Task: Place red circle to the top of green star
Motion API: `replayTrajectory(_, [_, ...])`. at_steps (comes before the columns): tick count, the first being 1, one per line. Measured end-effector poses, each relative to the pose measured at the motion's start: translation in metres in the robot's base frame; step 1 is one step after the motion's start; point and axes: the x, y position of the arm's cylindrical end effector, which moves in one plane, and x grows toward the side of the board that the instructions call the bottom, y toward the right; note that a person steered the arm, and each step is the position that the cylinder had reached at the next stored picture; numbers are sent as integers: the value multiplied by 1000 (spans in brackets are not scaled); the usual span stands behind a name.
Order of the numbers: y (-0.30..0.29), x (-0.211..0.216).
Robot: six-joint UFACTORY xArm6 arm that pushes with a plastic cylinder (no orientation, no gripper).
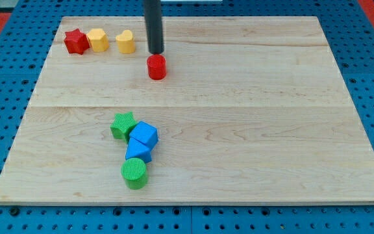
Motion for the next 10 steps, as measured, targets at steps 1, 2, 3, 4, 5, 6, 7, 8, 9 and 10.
replayTrajectory(1, [-13,71])
replayTrajectory(2, [-16,74])
replayTrajectory(3, [-16,74])
replayTrajectory(4, [-16,69])
replayTrajectory(5, [-15,61])
replayTrajectory(6, [-15,54])
replayTrajectory(7, [-15,45])
replayTrajectory(8, [-13,42])
replayTrajectory(9, [-6,33])
replayTrajectory(10, [39,25])
